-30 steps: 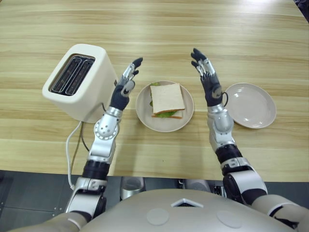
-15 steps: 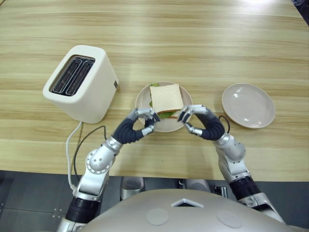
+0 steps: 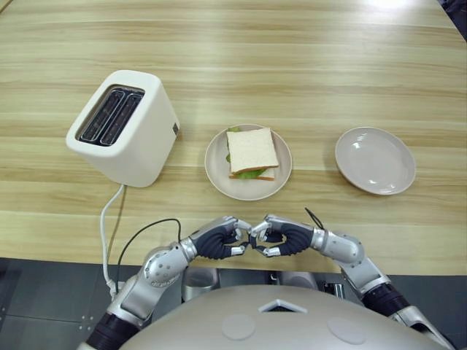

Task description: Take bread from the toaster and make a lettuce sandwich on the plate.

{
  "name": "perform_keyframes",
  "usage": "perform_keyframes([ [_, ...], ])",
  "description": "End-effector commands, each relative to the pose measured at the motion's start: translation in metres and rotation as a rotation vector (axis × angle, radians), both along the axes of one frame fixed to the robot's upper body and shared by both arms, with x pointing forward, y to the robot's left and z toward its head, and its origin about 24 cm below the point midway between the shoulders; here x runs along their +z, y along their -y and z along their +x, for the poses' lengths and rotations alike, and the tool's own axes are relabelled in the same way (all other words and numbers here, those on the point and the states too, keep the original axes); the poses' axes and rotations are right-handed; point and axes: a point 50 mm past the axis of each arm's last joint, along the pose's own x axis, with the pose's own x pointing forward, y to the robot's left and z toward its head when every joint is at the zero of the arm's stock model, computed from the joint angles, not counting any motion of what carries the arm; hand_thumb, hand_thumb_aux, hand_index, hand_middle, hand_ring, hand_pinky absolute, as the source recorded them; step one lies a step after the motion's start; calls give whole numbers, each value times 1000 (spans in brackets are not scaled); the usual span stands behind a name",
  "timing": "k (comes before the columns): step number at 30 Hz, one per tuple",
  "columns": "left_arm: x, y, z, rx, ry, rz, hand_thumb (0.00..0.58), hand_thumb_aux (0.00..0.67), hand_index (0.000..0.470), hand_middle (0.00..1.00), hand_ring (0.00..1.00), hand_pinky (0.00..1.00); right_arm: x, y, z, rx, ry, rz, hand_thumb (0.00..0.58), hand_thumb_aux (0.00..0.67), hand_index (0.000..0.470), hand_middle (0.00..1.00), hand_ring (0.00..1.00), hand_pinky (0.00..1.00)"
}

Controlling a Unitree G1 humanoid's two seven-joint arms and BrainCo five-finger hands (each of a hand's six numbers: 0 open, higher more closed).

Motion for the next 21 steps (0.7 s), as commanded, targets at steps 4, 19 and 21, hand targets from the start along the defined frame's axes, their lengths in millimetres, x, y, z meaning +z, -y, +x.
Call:
perform_keyframes([
  [4,-24,-3,21,-62,109,245,580,670,460,1000,1000,1000,-19,4,17,-57,-10,-237,580,670,460,1000,1000,1000],
  [19,-32,-23,104,-5,384,517,580,670,460,1000,1000,1000,-6,-9,84,-112,166,-415,580,670,460,1000,1000,1000],
  [21,-29,-26,119,13,410,537,580,670,460,1000,1000,1000,-3,-8,97,-141,196,-436,580,670,460,1000,1000,1000],
])
